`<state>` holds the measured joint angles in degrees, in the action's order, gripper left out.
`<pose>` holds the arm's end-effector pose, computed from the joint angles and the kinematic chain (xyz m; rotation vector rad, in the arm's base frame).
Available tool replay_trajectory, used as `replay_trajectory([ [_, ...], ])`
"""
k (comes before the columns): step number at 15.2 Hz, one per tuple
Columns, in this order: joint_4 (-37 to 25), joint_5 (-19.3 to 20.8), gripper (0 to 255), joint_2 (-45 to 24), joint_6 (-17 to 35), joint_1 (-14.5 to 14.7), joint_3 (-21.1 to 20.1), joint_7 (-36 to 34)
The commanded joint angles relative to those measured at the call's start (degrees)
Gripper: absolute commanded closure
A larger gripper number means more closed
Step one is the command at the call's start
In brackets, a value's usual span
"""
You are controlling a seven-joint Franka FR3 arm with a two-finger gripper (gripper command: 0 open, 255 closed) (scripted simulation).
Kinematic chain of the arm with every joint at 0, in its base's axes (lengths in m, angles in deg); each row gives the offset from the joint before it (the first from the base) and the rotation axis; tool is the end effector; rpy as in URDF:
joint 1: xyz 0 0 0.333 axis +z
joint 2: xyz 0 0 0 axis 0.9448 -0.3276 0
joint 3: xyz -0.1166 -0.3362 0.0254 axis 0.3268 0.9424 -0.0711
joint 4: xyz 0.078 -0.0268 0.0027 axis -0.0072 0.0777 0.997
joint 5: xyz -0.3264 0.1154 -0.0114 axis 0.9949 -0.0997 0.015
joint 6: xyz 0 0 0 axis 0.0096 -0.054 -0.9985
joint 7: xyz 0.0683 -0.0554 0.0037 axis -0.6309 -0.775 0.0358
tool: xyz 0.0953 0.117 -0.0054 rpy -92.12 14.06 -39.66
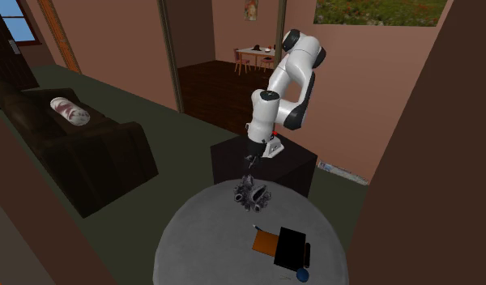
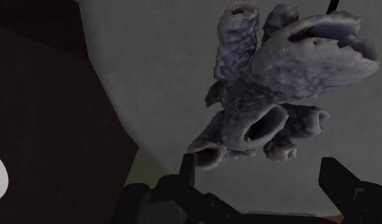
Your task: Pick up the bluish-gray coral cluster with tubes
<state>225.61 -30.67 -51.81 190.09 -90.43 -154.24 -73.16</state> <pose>0.2495 0.2874 0.3612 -2.5977 1.7120 -0.2871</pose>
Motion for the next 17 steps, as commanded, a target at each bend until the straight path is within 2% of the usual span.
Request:
replay_trajectory([
  [1,-1.93,0.70,0,-3.02,2.34,-5.29,-5.91,-4.38],
  [6,-0.75,0.77,0,-5.78,7.21,-9.68,-11.77,-5.28],
  [8,-0.27,0.96,0,-7.22,9.78,-12.66,-15.40,-5.82],
  [10,-0.27,0.91,0,-7.18,9.76,-12.68,-15.42,-5.78],
  [11,-0.24,0.89,255,-7.14,9.71,-12.56,-15.26,-5.73],
  [17,-0.26,0.91,255,-7.15,9.71,-12.60,-15.28,-5.72],
])
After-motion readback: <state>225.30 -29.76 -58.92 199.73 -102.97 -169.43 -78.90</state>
